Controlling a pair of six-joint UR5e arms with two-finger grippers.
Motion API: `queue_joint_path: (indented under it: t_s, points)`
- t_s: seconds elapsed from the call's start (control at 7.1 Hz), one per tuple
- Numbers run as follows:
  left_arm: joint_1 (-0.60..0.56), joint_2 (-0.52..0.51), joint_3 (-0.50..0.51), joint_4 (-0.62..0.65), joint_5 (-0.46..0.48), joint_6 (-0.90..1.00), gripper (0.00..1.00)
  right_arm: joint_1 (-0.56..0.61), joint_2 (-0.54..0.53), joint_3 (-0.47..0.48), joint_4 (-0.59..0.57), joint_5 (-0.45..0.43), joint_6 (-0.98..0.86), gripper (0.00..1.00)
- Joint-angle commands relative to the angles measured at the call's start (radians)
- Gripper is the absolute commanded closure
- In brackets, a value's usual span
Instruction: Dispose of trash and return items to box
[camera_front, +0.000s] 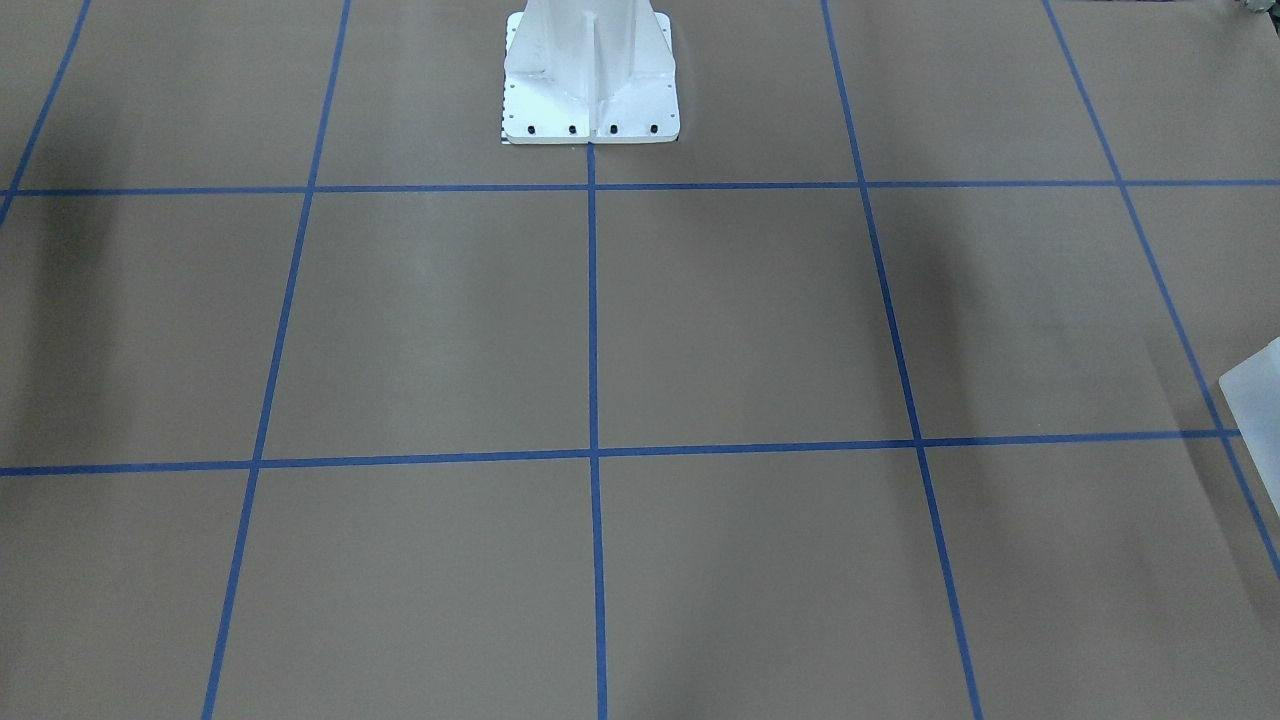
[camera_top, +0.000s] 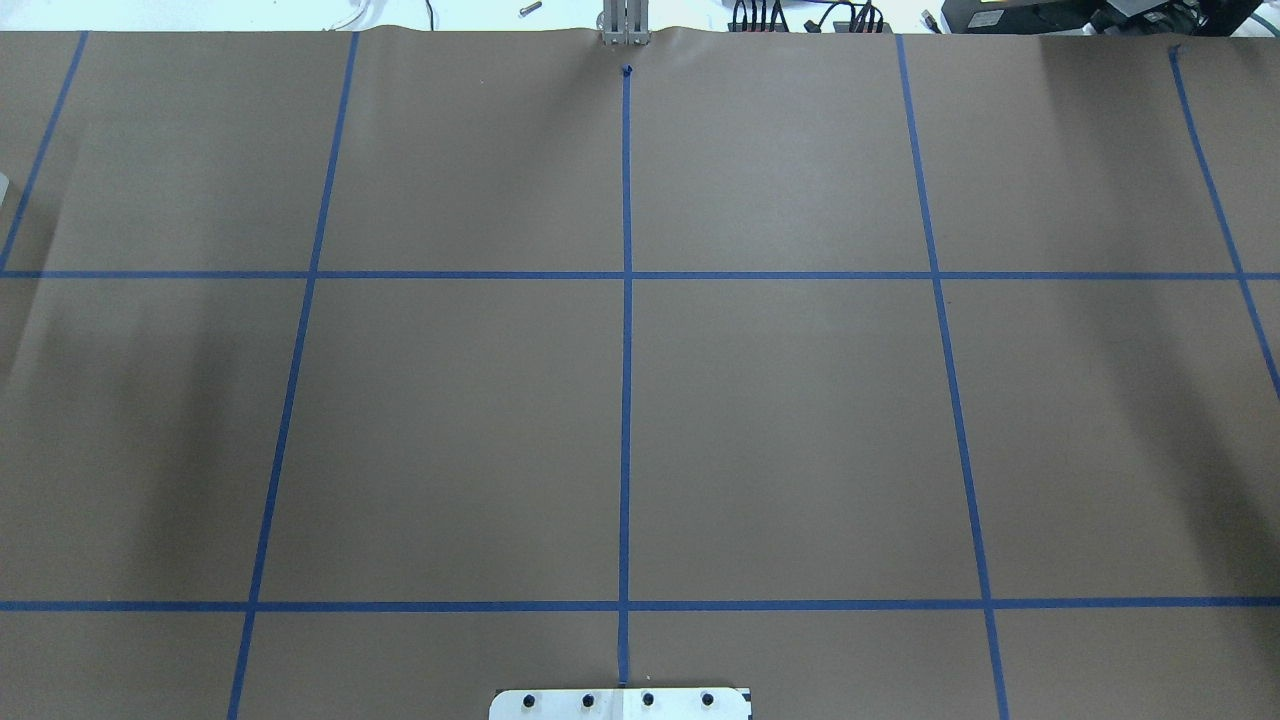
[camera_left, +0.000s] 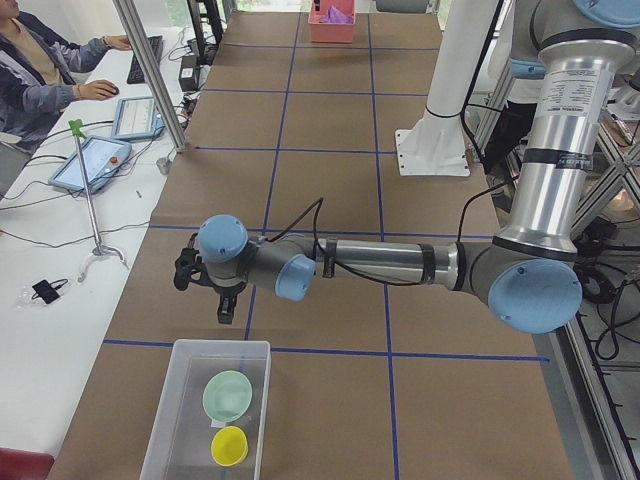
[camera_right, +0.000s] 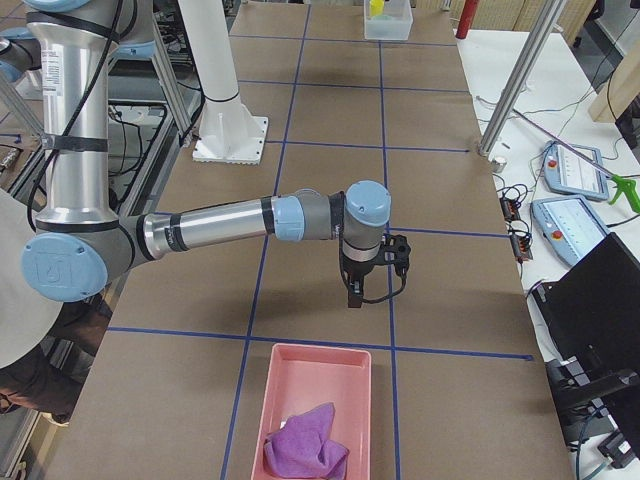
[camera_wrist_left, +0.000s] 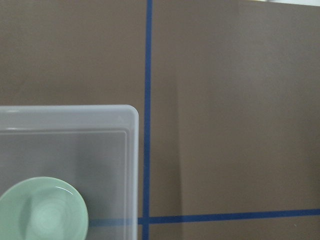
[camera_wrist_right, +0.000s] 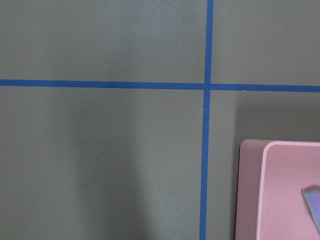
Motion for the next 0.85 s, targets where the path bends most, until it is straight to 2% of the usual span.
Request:
queue_joint_path:
  t_s: [0.0,0.14,0.7]
  points:
    - [0.075,0.133,-0.272,0.142,0.023,0.004,0.02,0.010,0.009,-0.066,0.007,-0.007,-0.045,0.00]
    - [0.092,0.152,-0.305,0.142,0.059,0.005,0.02,0.017,0.018,-0.067,0.002,-0.005,-0.077,0.00]
    - [0.098,0.197,-0.294,0.138,0.061,0.058,0.02,0.023,0.023,-0.074,0.001,-0.007,-0.077,0.00]
